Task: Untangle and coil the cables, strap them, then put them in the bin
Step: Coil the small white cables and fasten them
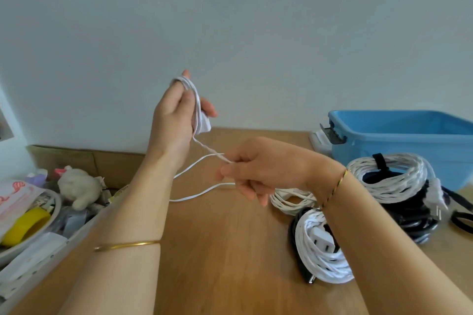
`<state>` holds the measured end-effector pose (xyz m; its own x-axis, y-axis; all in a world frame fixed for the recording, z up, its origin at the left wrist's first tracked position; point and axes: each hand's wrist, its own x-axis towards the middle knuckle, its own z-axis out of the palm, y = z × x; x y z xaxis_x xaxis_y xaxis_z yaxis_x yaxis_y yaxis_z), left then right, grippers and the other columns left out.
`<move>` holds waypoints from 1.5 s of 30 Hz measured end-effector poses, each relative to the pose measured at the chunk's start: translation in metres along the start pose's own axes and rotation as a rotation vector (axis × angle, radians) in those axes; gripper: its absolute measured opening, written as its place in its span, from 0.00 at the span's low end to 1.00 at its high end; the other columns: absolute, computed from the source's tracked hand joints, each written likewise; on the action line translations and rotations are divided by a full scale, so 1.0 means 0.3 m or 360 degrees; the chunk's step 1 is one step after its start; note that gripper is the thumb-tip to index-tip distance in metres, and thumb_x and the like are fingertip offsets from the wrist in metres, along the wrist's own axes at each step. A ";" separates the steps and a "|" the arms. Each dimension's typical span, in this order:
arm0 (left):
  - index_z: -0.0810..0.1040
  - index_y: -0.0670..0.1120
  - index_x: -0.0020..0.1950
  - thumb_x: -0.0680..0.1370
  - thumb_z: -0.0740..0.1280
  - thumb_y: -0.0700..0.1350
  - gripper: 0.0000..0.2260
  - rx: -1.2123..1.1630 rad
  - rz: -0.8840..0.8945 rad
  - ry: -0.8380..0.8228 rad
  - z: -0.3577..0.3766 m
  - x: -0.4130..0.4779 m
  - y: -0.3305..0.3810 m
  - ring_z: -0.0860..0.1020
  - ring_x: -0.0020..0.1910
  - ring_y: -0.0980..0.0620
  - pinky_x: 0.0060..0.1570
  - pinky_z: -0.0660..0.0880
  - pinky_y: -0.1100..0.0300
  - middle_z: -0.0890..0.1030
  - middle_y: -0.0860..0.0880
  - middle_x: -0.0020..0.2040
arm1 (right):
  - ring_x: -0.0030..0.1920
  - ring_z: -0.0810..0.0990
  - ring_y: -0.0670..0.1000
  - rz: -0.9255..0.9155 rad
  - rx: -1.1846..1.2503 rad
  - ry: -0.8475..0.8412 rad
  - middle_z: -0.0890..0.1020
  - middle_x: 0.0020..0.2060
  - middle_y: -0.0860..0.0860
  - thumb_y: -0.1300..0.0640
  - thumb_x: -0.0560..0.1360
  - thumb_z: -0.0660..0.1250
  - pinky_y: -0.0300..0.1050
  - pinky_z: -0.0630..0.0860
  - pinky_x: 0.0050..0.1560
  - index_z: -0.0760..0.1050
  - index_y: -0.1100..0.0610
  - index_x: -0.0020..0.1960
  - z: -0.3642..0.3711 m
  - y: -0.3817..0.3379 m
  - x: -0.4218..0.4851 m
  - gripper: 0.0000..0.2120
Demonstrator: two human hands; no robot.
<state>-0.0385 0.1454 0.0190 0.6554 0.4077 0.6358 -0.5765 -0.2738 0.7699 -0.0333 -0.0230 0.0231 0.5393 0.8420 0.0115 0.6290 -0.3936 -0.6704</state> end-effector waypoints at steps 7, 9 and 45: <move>0.74 0.37 0.45 0.84 0.54 0.43 0.14 0.0768 0.0002 -0.0734 0.045 -0.037 0.029 0.74 0.35 0.54 0.40 0.71 0.67 0.76 0.50 0.30 | 0.22 0.67 0.42 -0.0269 0.0022 0.1132 0.70 0.23 0.46 0.59 0.75 0.66 0.33 0.64 0.28 0.79 0.62 0.42 -0.105 0.013 -0.029 0.07; 0.76 0.41 0.54 0.84 0.54 0.45 0.13 0.0558 -0.0233 -0.0855 0.053 -0.052 0.043 0.73 0.32 0.50 0.37 0.71 0.62 0.75 0.50 0.27 | 0.24 0.68 0.41 -0.0305 0.0024 0.1378 0.71 0.23 0.45 0.60 0.76 0.66 0.31 0.63 0.28 0.79 0.60 0.42 -0.126 0.039 -0.035 0.06; 0.64 0.42 0.36 0.81 0.53 0.35 0.13 0.0754 0.0382 -0.0319 0.046 -0.011 -0.024 0.69 0.35 0.45 0.39 0.70 0.65 0.69 0.41 0.35 | 0.35 0.75 0.46 -0.0243 -0.0387 0.0960 0.77 0.32 0.47 0.58 0.76 0.66 0.37 0.70 0.37 0.78 0.55 0.42 -0.046 0.032 0.030 0.05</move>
<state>-0.0299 0.1340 0.0119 0.6396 0.1249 0.7585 -0.4690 -0.7184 0.5138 -0.0147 -0.0242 0.0269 0.6085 0.5690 0.5531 0.7932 -0.4179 -0.4429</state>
